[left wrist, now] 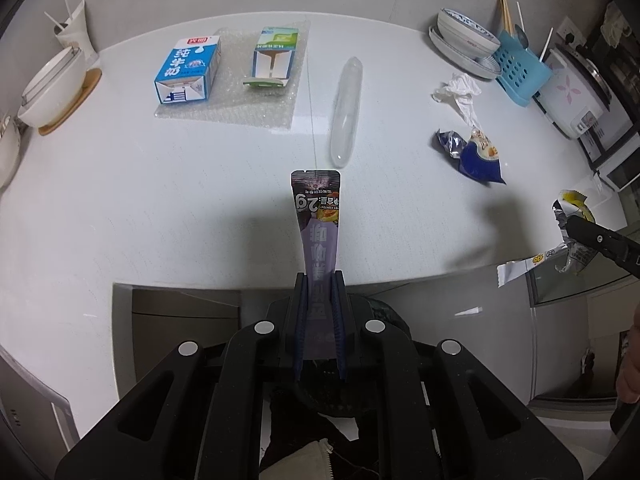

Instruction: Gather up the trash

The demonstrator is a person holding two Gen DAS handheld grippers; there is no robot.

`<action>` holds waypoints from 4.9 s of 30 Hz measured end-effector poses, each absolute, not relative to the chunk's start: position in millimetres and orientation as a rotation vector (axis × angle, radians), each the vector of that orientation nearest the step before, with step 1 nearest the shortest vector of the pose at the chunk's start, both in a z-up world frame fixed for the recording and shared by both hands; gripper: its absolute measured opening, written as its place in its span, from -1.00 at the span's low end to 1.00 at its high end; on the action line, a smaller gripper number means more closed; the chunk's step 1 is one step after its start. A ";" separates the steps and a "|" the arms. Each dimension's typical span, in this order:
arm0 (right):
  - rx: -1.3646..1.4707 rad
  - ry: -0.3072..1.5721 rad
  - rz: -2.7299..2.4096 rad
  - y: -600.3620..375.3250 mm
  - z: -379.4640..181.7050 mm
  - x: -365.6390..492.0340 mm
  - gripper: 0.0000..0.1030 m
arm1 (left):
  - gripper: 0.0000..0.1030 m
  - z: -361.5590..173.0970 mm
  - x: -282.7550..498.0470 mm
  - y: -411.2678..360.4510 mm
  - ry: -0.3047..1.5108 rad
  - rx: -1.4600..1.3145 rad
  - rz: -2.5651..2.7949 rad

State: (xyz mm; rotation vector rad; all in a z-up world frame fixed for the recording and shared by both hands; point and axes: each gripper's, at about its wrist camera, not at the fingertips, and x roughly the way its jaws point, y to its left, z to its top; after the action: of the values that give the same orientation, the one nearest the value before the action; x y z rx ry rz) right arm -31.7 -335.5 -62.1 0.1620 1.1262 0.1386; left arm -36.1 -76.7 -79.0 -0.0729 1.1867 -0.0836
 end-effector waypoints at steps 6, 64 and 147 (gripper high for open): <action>0.105 1.122 0.168 -323.1 -69.1 -40.3 -0.35 | -0.79 -93.6 -46.5 -83.1 1.201 -0.067 -0.099; -0.129 1.321 0.343 -280.4 -235.1 -80.5 -0.35 | -0.79 -207.2 -91.0 -98.1 1.282 -0.110 -0.154; -0.041 1.251 0.212 -336.7 -251.6 -63.3 0.67 | 0.49 -266.5 -88.9 -180.9 1.282 0.081 -0.306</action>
State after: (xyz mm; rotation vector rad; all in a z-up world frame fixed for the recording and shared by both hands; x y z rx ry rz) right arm -63.3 -336.7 -251.6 -0.0406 1.2509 0.2115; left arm -88.9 -180.9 -266.5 0.0810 1.2818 -0.3062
